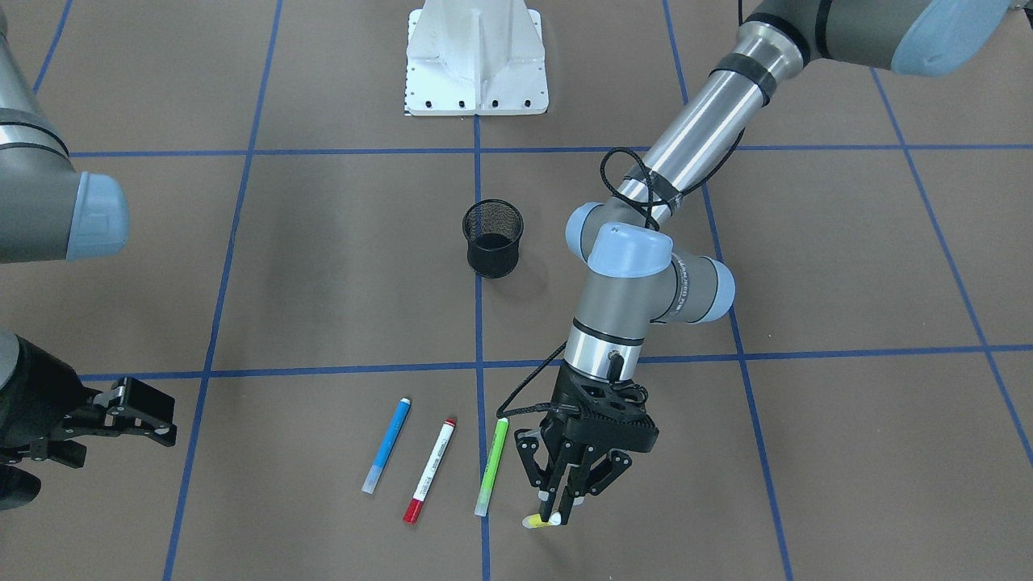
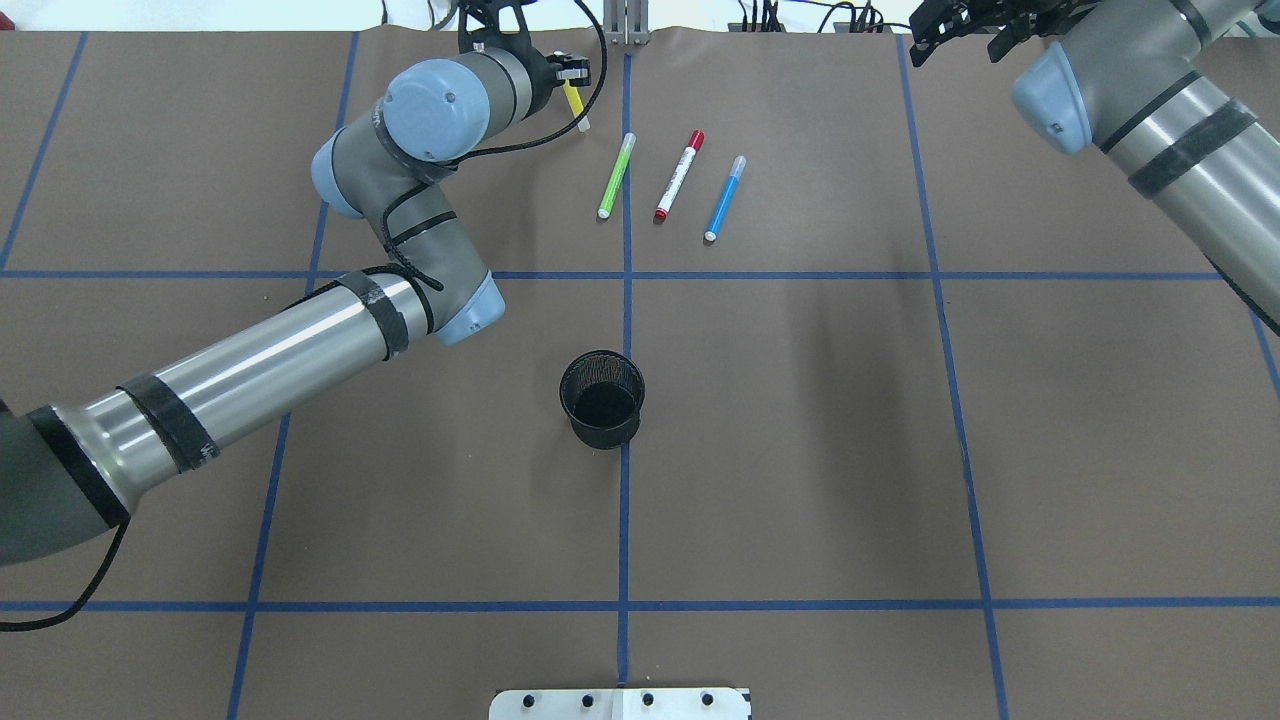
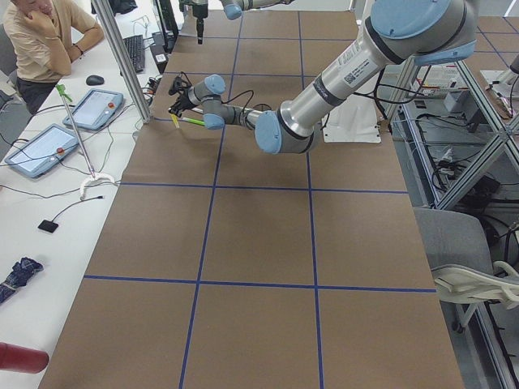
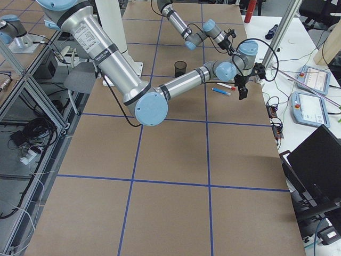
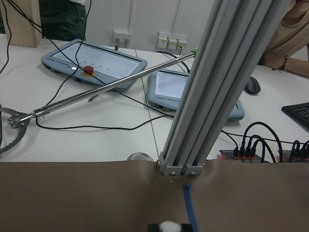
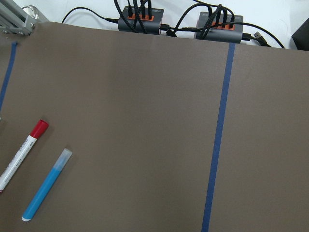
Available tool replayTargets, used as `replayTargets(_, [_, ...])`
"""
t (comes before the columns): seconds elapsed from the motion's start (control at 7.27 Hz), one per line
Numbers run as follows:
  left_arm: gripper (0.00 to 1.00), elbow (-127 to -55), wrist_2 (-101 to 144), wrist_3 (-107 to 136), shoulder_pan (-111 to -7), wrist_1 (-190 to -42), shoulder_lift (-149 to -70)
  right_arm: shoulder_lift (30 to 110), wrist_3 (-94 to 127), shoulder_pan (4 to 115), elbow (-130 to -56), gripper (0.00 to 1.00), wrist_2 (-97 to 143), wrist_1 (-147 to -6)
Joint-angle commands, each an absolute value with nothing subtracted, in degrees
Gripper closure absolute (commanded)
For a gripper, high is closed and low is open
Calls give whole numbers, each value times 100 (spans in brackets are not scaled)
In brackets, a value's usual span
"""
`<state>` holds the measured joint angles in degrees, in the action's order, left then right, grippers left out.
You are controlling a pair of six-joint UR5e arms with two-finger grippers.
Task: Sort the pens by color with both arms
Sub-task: 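Carry the yellow marker farther from the robot with the left gripper, then lower the yellow marker beside the green marker and open the left gripper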
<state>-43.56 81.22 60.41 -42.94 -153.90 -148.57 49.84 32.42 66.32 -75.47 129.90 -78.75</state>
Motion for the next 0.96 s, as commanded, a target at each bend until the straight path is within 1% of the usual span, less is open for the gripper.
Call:
replayTargets(0.0, [75, -4403, 8147, 5812, -4298, -15398, -14810, 4983, 3243, 6627, -7550, 1, 12990, -7875])
replayTargets(0.28, [75, -4683, 8244, 5573, -4315, -15398, -14609, 4975, 3243, 6627, -7550, 1, 12981, -7875])
replayTargets(0.41, [73, -4867, 8383, 5546, -4333, -15390, -14468, 4983, 3243, 6627, -7550, 1, 12981, -7875])
replayTargets(0.55, [60, -4974, 8393, 5528, -4333, -15390, -14380, 4983, 3243, 6627, -7550, 1, 12981, -7875])
replayTargets(0.69, [41, -5157, 8411, 5511, -4333, -15390, -14231, 4975, 3243, 6627, -7550, 1, 12981, -7875])
replayTargets(0.83, [27, -5507, 8429, 5345, -4333, -15390, -13960, 4975, 3243, 6627, -7550, 1, 12981, -7875])
